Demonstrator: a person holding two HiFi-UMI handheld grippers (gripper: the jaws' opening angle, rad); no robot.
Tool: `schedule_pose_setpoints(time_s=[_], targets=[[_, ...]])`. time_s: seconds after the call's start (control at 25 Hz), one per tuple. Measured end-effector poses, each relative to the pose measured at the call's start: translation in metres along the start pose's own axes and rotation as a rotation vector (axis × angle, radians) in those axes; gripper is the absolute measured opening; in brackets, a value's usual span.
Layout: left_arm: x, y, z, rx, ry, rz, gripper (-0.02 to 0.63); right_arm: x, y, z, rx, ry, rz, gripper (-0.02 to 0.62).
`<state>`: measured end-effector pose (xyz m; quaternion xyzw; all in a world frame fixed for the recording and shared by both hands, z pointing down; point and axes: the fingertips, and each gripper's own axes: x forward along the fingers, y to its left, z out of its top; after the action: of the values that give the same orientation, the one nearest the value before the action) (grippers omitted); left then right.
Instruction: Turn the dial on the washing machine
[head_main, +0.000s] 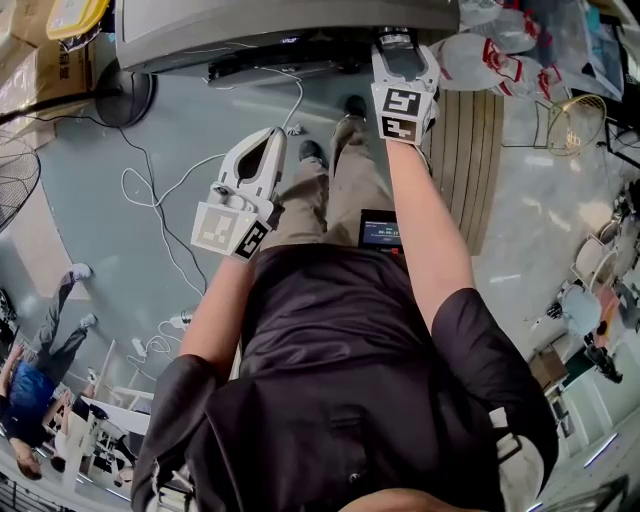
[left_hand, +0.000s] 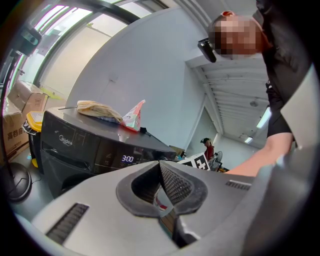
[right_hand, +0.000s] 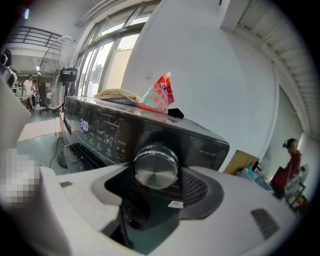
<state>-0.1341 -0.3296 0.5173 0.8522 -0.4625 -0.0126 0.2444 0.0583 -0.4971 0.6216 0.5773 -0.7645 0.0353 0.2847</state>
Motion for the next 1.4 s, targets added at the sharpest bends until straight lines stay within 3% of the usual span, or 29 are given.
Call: schedule_pose_setpoints(time_s=[0.84,1.08,1.4], targets=[[-0.003,0.002,-0.002,-0.003,-0.021,0.002,-0.005,-0.033,0.001,-0.006,0.13,-0.028,0.002,0.273],[-0.002,0.0,0.004,0.013,-0.037,0.002,-0.005,-0.066,0.022,0.011,0.129,-0.072,0.088,0.27],[-0.016,-0.008,0.033,0.055,-0.084,0.01,-0.005,-0.122,0.033,0.065,0.179,-0.182,0.201,0.229]])
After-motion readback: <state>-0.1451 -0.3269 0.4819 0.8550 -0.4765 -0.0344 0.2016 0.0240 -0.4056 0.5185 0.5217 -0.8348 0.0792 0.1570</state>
